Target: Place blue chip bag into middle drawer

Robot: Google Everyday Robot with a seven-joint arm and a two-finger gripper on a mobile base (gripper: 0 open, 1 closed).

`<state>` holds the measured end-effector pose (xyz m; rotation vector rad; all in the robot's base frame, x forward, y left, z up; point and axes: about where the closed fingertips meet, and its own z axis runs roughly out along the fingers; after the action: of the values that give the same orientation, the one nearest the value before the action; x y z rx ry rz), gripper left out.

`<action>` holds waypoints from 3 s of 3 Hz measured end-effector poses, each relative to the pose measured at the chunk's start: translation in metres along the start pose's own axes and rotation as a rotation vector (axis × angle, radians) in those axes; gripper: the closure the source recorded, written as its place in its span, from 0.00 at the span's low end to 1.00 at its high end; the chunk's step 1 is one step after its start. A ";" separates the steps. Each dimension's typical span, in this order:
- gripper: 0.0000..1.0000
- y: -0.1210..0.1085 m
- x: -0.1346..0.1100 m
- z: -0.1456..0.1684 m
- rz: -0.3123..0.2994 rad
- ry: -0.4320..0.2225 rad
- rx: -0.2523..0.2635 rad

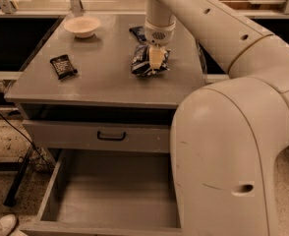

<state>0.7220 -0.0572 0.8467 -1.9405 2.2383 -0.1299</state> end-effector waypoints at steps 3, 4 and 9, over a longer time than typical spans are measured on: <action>1.00 0.020 0.043 -0.094 0.058 -0.042 0.215; 1.00 0.060 0.078 -0.122 0.112 -0.077 0.265; 1.00 0.154 0.137 -0.114 0.103 -0.325 0.187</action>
Offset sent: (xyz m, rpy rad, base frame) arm -0.0518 -0.0469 0.1085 0.0153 -0.2421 -0.0481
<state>0.5319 -0.1757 0.9204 -1.6161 2.0285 -0.0082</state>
